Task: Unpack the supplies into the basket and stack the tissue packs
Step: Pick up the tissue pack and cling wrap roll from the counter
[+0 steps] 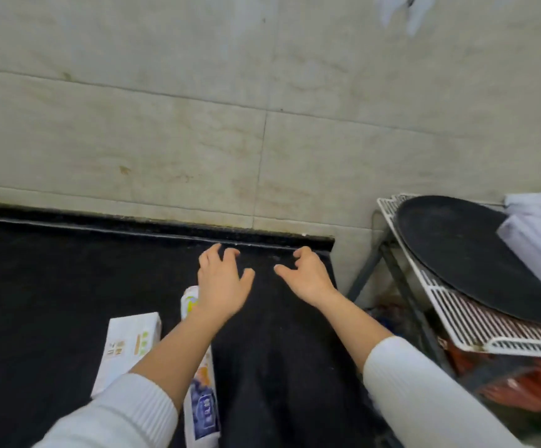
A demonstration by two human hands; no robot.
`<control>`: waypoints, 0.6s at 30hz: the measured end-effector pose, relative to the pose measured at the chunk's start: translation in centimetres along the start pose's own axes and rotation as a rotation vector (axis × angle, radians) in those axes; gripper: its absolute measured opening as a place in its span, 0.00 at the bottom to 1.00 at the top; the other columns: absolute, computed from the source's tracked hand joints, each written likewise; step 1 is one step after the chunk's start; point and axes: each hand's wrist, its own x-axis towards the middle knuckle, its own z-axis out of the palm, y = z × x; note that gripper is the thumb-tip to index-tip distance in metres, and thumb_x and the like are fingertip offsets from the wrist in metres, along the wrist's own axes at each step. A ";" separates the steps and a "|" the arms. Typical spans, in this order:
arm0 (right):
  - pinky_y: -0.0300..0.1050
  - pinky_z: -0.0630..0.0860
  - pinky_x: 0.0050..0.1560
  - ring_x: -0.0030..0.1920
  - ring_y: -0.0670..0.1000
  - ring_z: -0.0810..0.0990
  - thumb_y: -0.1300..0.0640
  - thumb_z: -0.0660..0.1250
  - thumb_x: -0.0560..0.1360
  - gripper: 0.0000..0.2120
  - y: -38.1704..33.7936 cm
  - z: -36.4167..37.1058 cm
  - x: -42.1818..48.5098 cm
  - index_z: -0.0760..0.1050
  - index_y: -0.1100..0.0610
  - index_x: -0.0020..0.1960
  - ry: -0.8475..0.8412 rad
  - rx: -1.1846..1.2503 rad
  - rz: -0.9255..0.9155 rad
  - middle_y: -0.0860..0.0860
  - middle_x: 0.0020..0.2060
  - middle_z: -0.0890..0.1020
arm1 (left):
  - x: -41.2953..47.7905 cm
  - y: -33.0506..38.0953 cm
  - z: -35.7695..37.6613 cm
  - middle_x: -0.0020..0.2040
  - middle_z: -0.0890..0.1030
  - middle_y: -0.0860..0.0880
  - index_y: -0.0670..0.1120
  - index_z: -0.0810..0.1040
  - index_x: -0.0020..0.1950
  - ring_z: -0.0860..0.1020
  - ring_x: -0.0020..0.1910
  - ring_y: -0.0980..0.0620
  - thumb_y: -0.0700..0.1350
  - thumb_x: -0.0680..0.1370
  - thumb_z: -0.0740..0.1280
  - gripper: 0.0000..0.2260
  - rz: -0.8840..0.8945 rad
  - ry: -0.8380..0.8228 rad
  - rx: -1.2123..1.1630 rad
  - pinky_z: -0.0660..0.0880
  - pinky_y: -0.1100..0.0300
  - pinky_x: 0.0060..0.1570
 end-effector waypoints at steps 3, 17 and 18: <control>0.48 0.71 0.59 0.62 0.57 0.74 0.49 0.70 0.72 0.25 1.4 -7.5 1.0 0.70 0.61 0.63 0.106 -0.038 -0.055 0.58 0.61 0.75 | 1.6 8.0 1.3 0.68 0.67 0.35 0.40 0.71 0.65 0.59 0.70 0.39 0.49 0.76 0.65 0.20 0.147 -0.007 -0.053 0.59 0.47 0.68; 0.53 0.70 0.64 0.64 0.58 0.69 0.47 0.67 0.73 0.24 18.9 -34.2 2.8 0.69 0.59 0.64 0.336 -0.347 -0.182 0.57 0.63 0.73 | -2.6 33.0 15.1 0.70 0.67 0.44 0.47 0.69 0.67 0.58 0.72 0.46 0.53 0.77 0.62 0.20 0.272 -0.067 -0.094 0.63 0.49 0.69; 0.54 0.69 0.64 0.65 0.58 0.68 0.46 0.66 0.73 0.25 20.1 -35.4 2.9 0.69 0.59 0.64 0.342 -0.387 -0.154 0.57 0.64 0.72 | -3.2 33.8 16.2 0.71 0.66 0.44 0.47 0.69 0.68 0.56 0.73 0.45 0.53 0.77 0.62 0.20 0.254 -0.090 -0.080 0.62 0.49 0.69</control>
